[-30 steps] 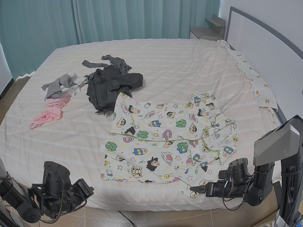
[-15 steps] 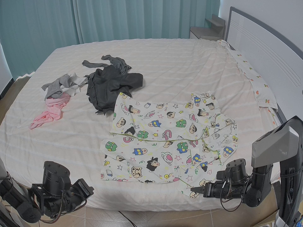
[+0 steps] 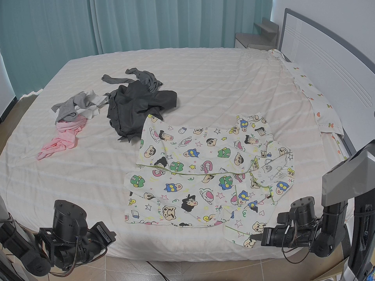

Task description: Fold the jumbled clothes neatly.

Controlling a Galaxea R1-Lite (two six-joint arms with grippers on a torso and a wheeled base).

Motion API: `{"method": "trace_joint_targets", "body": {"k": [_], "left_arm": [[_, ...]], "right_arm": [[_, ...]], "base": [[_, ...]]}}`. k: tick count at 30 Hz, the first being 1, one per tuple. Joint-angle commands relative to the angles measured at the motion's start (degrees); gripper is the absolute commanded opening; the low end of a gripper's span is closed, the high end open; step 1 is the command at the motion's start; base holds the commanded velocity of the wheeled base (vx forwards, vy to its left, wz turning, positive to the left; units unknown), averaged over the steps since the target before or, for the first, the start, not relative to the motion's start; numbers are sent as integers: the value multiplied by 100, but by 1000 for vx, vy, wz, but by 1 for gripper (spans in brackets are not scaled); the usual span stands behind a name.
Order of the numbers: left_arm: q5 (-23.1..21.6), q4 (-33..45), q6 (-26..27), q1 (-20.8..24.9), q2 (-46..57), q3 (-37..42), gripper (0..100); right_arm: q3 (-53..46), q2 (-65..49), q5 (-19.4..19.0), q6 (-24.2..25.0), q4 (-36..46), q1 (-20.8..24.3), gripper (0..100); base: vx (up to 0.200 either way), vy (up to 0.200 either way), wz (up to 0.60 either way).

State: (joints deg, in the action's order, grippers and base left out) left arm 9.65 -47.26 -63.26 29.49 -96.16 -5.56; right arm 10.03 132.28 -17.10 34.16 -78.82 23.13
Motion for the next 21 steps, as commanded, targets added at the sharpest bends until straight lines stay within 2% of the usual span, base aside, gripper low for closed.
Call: {"method": "trace_joint_targets", "body": {"k": [1,5,11,14,21], "left_arm": [[1,-2,-2,4,1,11,0],[1,-2,-2,4,1,11,0],[1,-2,-2,4,-8,20,0],[-7,-2,-11,4,-17,20,0],[-7,-2,-11,4,-17,29,0]], "right_arm": [[-590,-431,-338,-14,-256,-370,0],[-1003,-431,-584,-76,-652,-695,0],[-1003,-449,-619,-199,-318,-994,0],[-1003,-554,-619,-726,210,-1161,0],[-1003,-818,-742,-1517,1168,-1759,0]], "base": [[0,0,0],[0,0,0],[0,0,0],[0,0,0],[0,0,0]]}}
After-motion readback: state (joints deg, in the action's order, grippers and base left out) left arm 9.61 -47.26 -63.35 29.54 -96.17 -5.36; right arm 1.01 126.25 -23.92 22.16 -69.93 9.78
